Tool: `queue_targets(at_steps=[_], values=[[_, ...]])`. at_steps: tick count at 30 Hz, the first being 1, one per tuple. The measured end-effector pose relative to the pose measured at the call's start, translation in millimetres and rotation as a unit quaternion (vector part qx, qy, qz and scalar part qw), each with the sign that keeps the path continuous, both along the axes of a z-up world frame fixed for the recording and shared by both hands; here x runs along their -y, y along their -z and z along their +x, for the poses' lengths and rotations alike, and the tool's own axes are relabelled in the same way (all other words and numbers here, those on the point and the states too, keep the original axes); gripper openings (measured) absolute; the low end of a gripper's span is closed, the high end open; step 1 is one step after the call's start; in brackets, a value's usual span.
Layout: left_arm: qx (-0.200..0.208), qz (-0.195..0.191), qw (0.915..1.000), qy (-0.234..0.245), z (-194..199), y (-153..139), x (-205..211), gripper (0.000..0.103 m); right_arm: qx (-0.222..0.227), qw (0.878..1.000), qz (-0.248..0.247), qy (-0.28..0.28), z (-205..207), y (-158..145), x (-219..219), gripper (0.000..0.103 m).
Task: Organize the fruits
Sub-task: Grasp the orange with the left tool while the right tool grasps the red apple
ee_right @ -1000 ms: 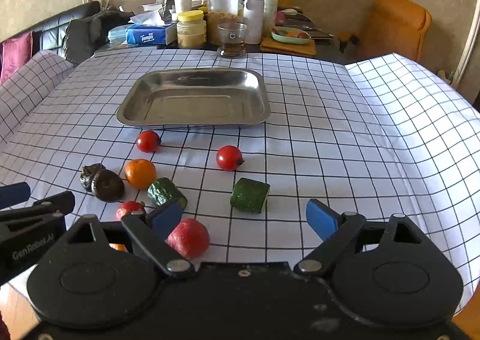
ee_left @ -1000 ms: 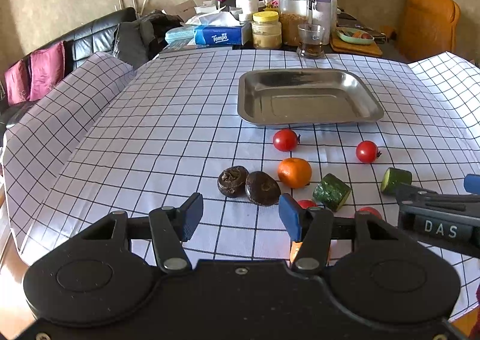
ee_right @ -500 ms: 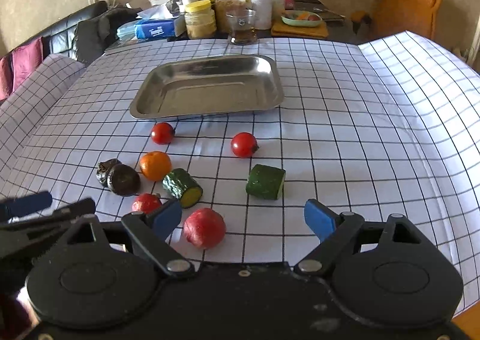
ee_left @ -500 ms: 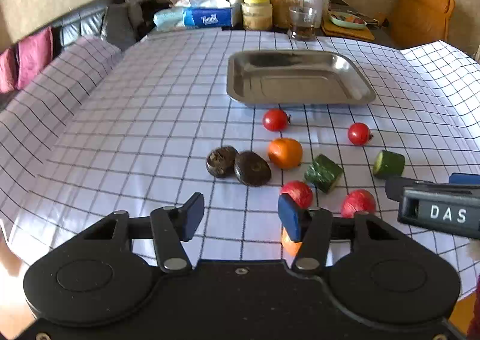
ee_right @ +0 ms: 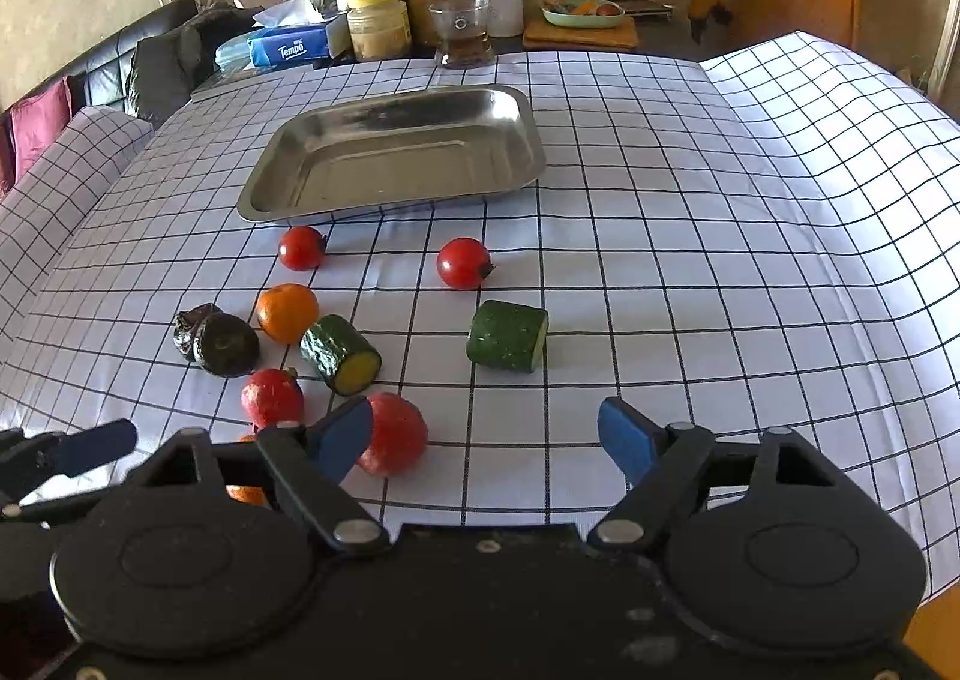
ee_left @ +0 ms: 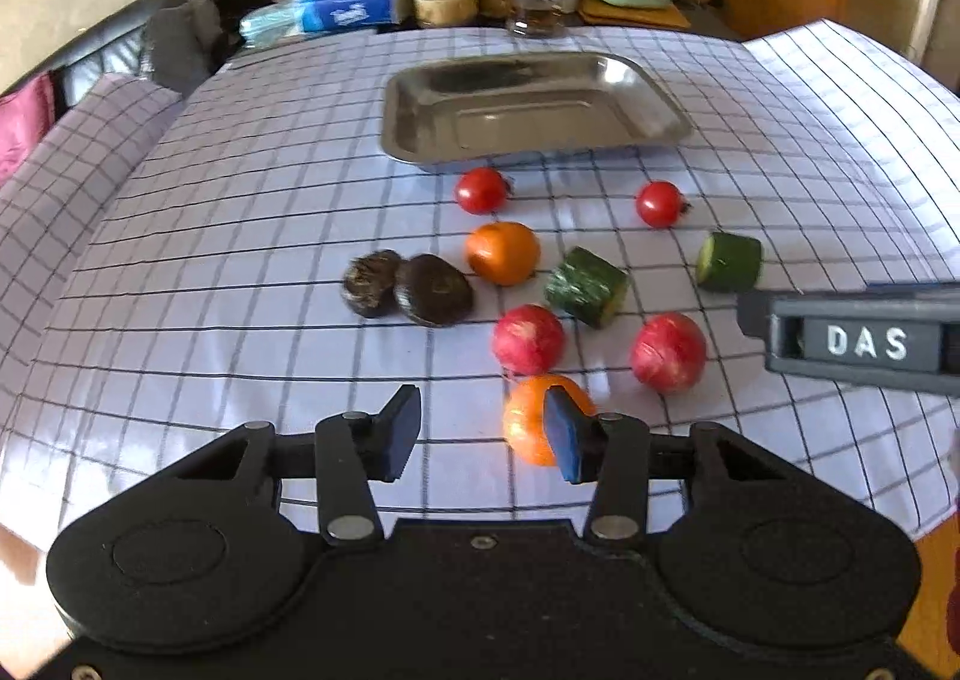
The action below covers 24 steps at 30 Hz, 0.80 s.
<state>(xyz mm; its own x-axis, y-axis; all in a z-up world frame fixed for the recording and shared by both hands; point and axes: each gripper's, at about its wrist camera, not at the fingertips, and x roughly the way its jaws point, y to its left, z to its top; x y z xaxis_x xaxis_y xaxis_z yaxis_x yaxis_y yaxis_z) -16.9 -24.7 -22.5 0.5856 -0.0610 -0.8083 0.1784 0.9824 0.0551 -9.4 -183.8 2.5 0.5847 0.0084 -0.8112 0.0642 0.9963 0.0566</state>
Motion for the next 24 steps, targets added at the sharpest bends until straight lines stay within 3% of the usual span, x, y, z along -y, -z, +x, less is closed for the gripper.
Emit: queue_targets(at_steps=[6, 15, 19, 24], values=[[0.000, 0.000, 0.9994, 0.036, -1, 10, 13, 0.053, -0.003, 1.000, -0.004, 0.000, 0, 1, 1, 0.069], [-0.005, 0.007, 0.9987, 0.049, 5, 24, 24, 0.056, -0.016, 1.000, -0.006, -0.004, -1, 4, 0, 0.068], [-0.006, 0.012, 0.9980, 0.062, 8, 29, 28, 0.049, -0.022, 1.000, -0.002, -0.007, 1, 6, -3, 0.067], [-0.004, 0.015, 0.9983, 0.057, 6, 28, 20, 0.049, -0.025, 1.000, -0.001, -0.013, 3, 7, -7, 0.067]])
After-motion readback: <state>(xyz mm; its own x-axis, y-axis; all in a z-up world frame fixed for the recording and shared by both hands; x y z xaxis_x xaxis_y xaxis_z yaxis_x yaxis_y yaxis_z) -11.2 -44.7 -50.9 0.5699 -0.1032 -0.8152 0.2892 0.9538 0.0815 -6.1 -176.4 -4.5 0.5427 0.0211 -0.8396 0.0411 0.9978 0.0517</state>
